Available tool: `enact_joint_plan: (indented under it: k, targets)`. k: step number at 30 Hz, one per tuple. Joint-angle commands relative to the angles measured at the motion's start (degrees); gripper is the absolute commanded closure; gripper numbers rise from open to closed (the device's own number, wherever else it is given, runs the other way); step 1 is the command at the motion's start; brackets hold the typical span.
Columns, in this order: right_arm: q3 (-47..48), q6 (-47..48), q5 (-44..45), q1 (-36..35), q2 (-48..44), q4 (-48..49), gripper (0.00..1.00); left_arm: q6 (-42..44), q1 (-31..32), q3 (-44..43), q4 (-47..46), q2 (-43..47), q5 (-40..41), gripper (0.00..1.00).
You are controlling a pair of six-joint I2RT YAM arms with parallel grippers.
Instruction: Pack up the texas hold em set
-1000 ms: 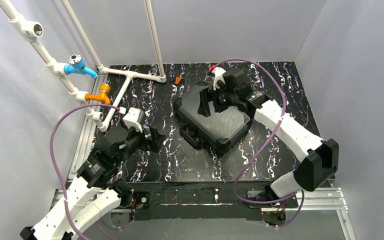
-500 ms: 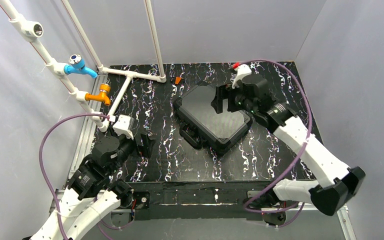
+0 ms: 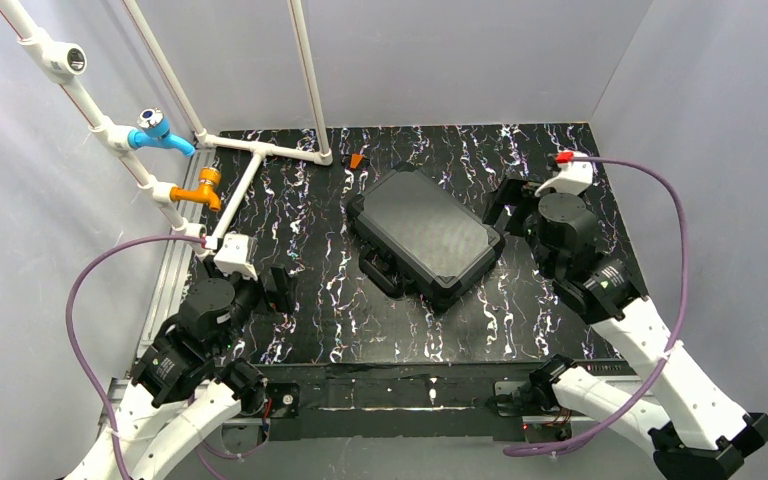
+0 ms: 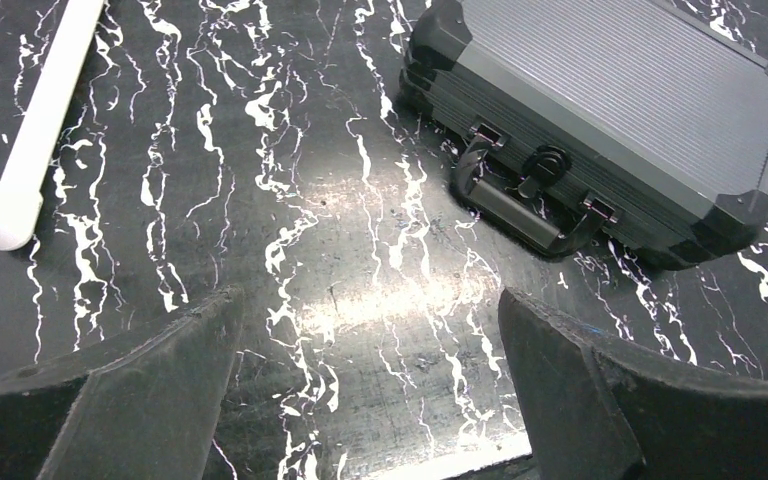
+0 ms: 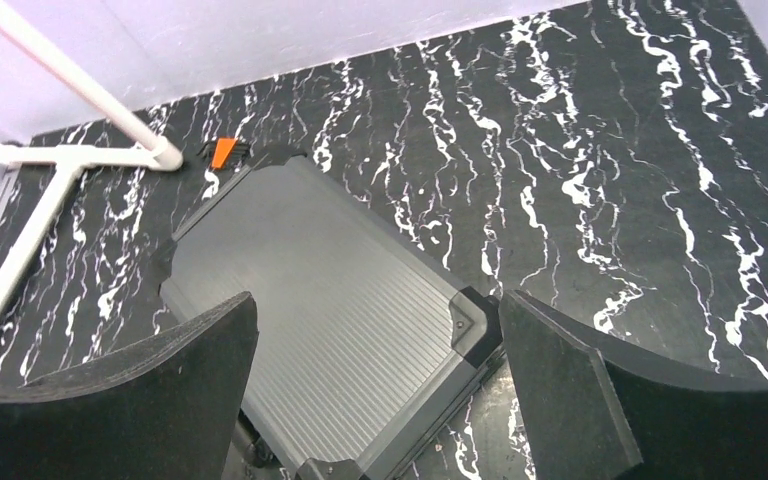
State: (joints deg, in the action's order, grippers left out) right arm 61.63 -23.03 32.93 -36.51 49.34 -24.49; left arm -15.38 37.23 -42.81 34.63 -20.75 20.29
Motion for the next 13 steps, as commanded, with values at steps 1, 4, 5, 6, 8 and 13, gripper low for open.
enact_joint_plan:
  k: [1, 4, 5, 6, 8, 13]
  targets:
    - [-1.9, -2.2, 6.6, -0.1, -2.7, 4.9, 0.02, -0.2, 0.2, 0.1, 0.8, 0.3, 3.3, 0.02]
    - [-2.1, -2.7, 7.5, -0.1, -3.0, 5.6, 0.02, -0.3, 0.2, 0.1, 0.9, 0.2, 3.3, 0.02]
    - [-2.1, -2.7, 7.3, -0.1, -3.0, 5.8, 0.02, -0.3, 0.2, 0.1, 0.9, 0.3, 3.2, 0.02]
    - [-2.2, -2.4, 6.6, -0.2, -3.4, 6.4, 0.02, -0.3, 0.2, 0.1, 0.8, 0.2, 3.1, 0.02]
    - [-3.4, -1.6, 4.7, -0.1, -5.1, 9.7, 0.02, -0.3, 0.2, 0.2, 0.9, 0.3, 3.0, 0.02]
    - [-6.7, -2.0, 7.0, -0.1, -7.7, 15.2, 0.02, -0.3, 0.2, 0.1, 0.9, 0.2, 2.9, 0.02]
